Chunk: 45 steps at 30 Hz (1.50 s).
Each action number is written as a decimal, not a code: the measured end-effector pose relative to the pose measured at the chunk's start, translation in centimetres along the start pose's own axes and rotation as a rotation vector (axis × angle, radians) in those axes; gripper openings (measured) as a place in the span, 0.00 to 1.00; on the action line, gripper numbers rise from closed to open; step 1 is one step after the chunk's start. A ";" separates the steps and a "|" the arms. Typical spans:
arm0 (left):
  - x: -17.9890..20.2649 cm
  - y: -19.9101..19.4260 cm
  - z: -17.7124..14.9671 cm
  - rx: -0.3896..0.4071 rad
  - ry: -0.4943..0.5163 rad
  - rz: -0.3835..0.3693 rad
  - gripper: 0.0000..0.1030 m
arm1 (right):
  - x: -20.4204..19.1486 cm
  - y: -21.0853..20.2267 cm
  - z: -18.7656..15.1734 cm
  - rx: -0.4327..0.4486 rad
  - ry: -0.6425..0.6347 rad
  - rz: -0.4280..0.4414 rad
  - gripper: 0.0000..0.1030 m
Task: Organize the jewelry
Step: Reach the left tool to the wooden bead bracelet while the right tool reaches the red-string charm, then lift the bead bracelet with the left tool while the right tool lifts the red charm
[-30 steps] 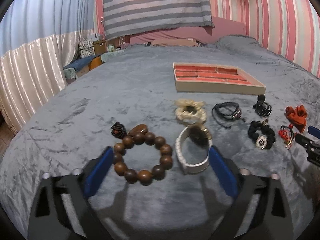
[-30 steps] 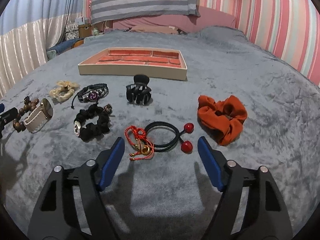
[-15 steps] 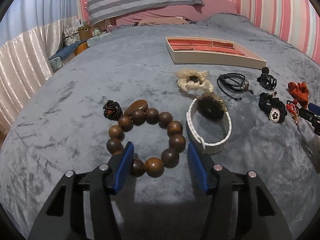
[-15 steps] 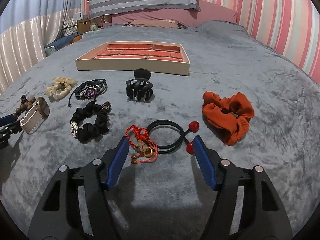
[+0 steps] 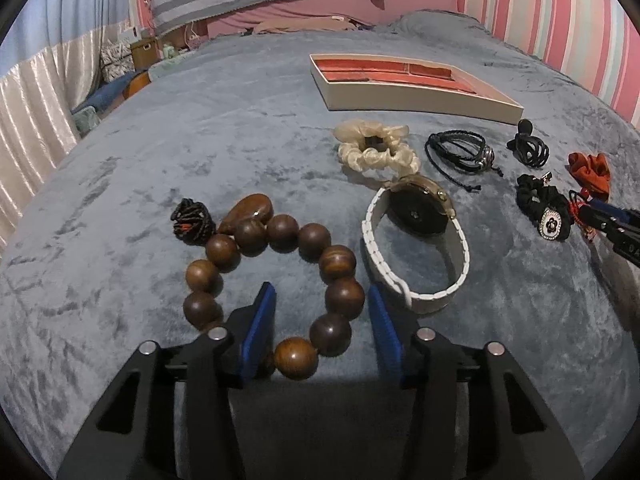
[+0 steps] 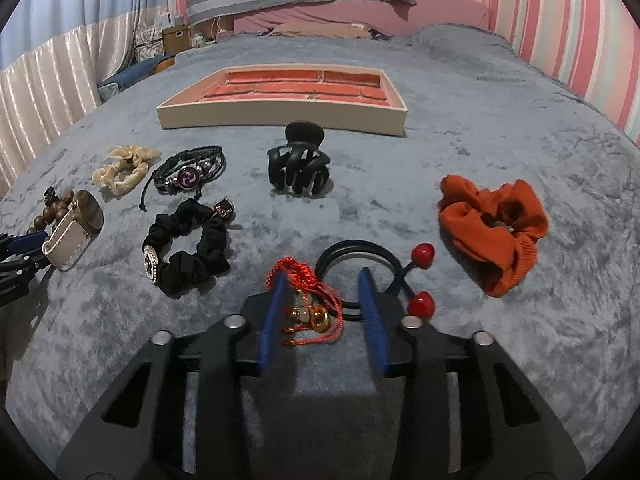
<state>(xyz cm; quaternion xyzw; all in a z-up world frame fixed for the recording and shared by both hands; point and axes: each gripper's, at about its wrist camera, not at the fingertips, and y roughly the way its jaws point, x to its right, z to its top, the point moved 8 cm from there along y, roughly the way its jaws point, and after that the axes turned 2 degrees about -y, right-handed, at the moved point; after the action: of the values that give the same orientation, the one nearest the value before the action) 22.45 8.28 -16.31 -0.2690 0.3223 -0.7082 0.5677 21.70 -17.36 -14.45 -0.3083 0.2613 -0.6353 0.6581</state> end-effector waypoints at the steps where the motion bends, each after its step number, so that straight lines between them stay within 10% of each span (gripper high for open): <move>1: 0.0 0.0 0.0 -0.002 0.001 -0.002 0.45 | 0.0 0.2 0.0 -0.006 0.002 0.006 0.27; 10: 0.3 0.0 0.1 -0.005 0.018 -0.017 0.21 | -0.1 0.0 0.1 0.005 0.007 0.056 0.08; 45: -1.7 -4.3 7.9 0.181 -0.146 -0.063 0.19 | 3.3 -2.6 5.7 0.135 0.124 0.162 0.06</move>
<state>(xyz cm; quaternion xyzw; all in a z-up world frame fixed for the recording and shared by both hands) 26.03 9.37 -7.95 -0.2774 0.2063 -0.7304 0.5891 24.33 -20.25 -8.52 -0.2012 0.2822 -0.6141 0.7090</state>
